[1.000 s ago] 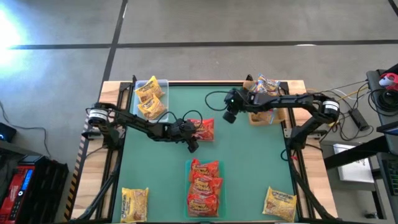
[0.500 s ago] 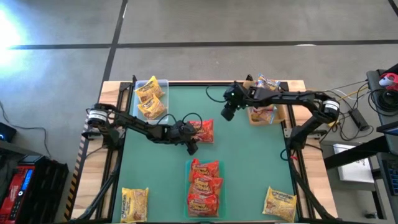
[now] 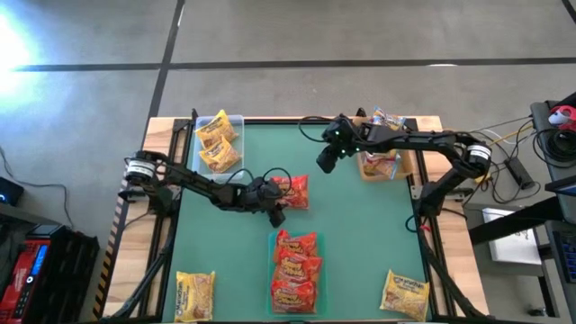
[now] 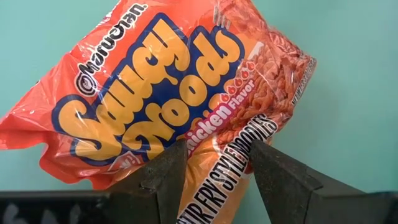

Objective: Sort Maruchan noodles
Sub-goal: Put the red noodle pack into the green bin

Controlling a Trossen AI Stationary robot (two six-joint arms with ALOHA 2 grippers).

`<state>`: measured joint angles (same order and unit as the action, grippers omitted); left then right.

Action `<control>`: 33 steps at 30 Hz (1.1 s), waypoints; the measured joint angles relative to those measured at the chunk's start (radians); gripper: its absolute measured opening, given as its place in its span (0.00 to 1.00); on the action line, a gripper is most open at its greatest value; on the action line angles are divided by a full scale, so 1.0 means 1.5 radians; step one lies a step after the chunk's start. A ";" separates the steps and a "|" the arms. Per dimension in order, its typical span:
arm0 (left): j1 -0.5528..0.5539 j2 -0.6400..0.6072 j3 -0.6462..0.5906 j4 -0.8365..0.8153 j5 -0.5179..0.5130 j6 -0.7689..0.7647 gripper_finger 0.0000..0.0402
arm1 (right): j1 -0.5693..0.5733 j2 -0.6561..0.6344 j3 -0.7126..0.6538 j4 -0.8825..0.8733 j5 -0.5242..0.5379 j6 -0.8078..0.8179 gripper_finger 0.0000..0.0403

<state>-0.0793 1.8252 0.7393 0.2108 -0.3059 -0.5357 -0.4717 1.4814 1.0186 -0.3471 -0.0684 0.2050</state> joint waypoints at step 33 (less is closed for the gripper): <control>-0.019 0.018 -0.036 0.091 -0.054 0.007 0.41 | -0.008 0.192 0.095 0.135 -0.321 0.092 0.64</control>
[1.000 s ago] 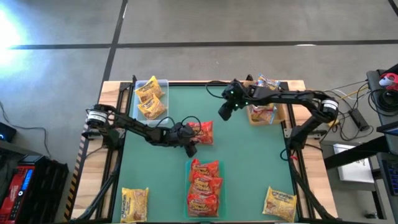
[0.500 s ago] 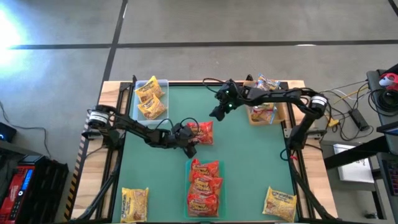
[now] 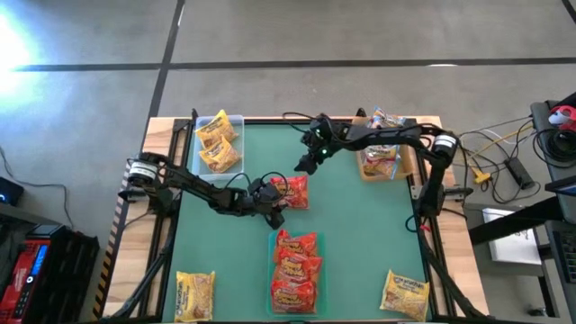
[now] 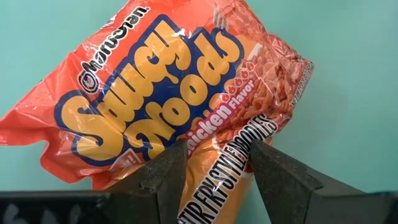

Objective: Sort Maruchan noodles
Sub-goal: Put the red noodle pack into the green bin

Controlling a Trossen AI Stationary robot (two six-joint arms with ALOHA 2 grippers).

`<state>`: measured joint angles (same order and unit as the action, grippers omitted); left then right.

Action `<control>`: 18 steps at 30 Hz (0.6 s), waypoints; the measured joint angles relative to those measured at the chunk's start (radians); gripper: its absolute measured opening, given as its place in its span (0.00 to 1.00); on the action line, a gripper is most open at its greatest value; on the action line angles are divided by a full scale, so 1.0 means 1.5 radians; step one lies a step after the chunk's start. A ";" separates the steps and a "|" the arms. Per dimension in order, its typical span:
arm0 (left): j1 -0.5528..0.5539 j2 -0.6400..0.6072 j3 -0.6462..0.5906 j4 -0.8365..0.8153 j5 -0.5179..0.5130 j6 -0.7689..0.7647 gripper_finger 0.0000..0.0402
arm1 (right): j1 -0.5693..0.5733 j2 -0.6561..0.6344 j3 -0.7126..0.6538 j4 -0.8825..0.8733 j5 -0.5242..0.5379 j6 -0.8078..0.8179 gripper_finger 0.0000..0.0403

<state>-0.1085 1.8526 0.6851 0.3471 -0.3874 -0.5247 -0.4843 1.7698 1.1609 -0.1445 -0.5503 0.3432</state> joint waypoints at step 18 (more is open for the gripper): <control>-0.001 0.001 -0.001 0.004 -0.008 -0.001 0.41 | 0.029 0.095 0.045 -0.002 -0.130 0.069 0.65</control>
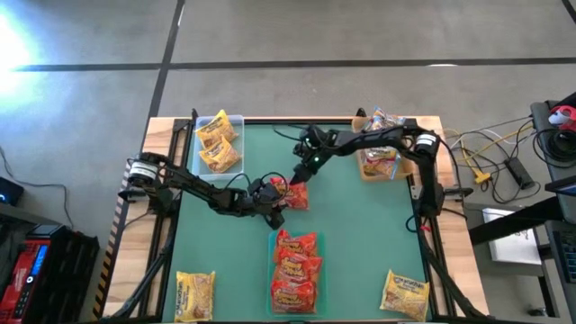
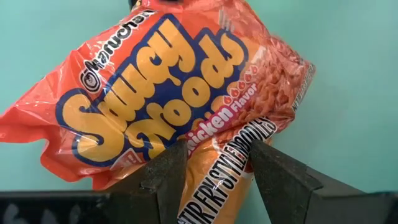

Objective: Sort Maruchan noodles
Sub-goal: Put the red noodle pack into the green bin

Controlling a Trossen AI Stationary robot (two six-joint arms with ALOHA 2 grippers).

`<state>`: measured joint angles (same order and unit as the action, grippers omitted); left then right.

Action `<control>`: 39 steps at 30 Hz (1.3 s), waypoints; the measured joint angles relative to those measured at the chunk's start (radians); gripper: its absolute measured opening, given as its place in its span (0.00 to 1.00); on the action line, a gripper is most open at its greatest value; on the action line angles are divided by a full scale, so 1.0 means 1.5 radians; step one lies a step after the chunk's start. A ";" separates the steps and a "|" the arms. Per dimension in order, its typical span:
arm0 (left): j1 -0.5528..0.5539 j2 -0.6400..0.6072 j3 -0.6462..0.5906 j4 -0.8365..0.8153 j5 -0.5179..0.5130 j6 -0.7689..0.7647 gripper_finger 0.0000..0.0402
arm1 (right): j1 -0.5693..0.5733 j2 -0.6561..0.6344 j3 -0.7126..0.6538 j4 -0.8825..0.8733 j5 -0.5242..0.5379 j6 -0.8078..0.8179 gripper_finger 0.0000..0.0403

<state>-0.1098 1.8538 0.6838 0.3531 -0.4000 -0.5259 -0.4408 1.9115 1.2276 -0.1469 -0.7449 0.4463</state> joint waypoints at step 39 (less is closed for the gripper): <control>-0.003 -0.004 -0.005 0.020 -0.037 0.000 0.41 | 0.058 0.022 0.011 -0.023 0.014 0.001 0.45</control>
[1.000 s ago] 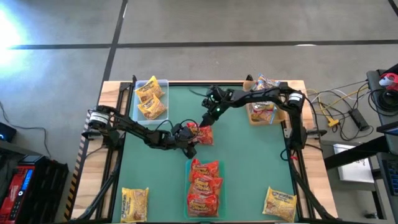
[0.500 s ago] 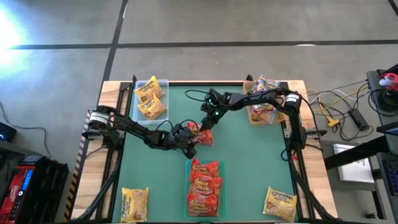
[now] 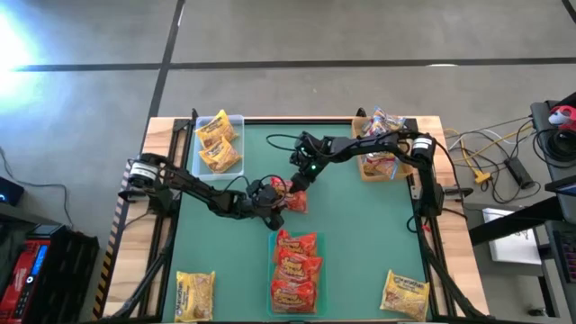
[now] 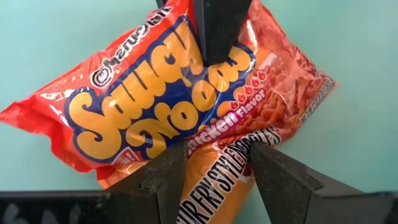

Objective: Sort Maruchan noodles
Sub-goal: Put the red noodle pack into the green bin

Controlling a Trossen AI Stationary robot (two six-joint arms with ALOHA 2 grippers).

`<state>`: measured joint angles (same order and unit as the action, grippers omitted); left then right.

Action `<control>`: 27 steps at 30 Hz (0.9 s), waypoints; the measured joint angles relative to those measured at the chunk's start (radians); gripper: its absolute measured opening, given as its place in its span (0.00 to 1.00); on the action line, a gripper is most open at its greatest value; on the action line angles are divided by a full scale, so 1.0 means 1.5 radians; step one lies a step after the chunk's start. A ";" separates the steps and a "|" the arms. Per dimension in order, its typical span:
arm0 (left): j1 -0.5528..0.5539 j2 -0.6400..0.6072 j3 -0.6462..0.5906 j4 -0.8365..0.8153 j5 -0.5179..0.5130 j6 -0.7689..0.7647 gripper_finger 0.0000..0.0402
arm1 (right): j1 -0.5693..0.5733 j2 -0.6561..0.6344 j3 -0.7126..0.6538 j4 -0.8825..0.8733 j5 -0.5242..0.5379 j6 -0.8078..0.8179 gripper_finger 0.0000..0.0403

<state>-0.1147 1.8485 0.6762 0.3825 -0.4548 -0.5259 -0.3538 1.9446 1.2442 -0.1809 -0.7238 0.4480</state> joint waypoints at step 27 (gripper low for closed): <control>-0.014 -0.294 0.000 -0.424 -0.108 -0.113 0.41 | -0.005 -0.130 0.005 -0.121 -0.055 -0.111 0.07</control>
<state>-0.1356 1.4078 0.6758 -0.2530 -0.6166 -0.6959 -0.3614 1.7491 1.2518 -0.3617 -0.8062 0.2807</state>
